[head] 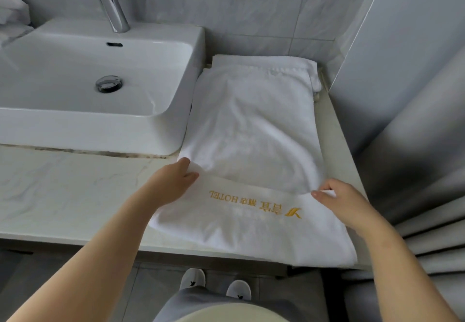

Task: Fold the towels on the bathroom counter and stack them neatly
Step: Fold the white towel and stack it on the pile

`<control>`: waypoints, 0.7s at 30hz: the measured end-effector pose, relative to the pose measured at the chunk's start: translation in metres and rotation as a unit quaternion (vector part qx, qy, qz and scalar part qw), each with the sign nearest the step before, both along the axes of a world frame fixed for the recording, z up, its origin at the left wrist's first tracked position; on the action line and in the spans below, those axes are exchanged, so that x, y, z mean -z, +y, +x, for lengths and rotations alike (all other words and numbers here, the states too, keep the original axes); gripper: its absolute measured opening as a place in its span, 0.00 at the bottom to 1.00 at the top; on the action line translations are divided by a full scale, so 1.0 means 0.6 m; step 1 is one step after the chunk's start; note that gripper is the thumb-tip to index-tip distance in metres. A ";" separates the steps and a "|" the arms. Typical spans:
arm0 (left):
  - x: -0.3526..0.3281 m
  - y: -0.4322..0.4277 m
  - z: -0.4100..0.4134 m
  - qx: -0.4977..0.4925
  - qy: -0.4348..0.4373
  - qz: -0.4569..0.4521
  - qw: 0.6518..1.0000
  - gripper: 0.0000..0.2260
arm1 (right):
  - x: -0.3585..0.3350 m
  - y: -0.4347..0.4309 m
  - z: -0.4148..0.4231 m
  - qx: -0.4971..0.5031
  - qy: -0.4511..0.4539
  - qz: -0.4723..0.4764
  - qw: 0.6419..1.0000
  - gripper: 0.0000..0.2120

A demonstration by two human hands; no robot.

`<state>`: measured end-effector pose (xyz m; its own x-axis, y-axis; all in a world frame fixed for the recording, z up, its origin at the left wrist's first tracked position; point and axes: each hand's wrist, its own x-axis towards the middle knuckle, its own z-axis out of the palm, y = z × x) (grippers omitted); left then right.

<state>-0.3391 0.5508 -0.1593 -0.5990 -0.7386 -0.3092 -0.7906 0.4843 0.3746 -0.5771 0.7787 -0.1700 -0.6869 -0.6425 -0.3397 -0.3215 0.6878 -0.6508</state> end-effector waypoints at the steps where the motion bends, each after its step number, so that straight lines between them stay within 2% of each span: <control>1: -0.004 -0.006 -0.001 0.006 -0.013 0.003 1.000 0.10 | -0.002 0.001 -0.005 -0.011 0.002 0.017 1.000 0.11; 3: -0.015 -0.016 -0.006 0.011 -0.008 0.011 1.000 0.11 | -0.007 0.002 -0.011 -0.019 0.009 0.018 1.000 0.11; 7: -0.044 -0.031 -0.023 -0.028 0.112 0.052 0.992 0.09 | -0.023 -0.006 -0.022 0.040 0.009 -0.062 0.997 0.08; 10: -0.064 -0.049 -0.032 -0.042 0.168 0.039 0.984 0.09 | -0.043 -0.016 -0.038 0.090 -0.005 -0.132 0.987 0.10; 16: -0.084 -0.077 -0.066 -0.072 0.211 -0.046 0.974 0.07 | -0.088 -0.041 -0.072 0.119 -0.048 -0.207 0.970 0.08; 19: -0.074 -0.088 -0.097 -0.117 0.267 -0.004 0.957 0.10 | -0.077 -0.073 -0.087 0.143 -0.025 -0.229 0.963 0.05; 21: -0.055 -0.094 -0.119 -0.134 0.263 0.013 0.956 0.10 | -0.053 -0.100 -0.089 0.167 -0.015 -0.228 0.959 0.07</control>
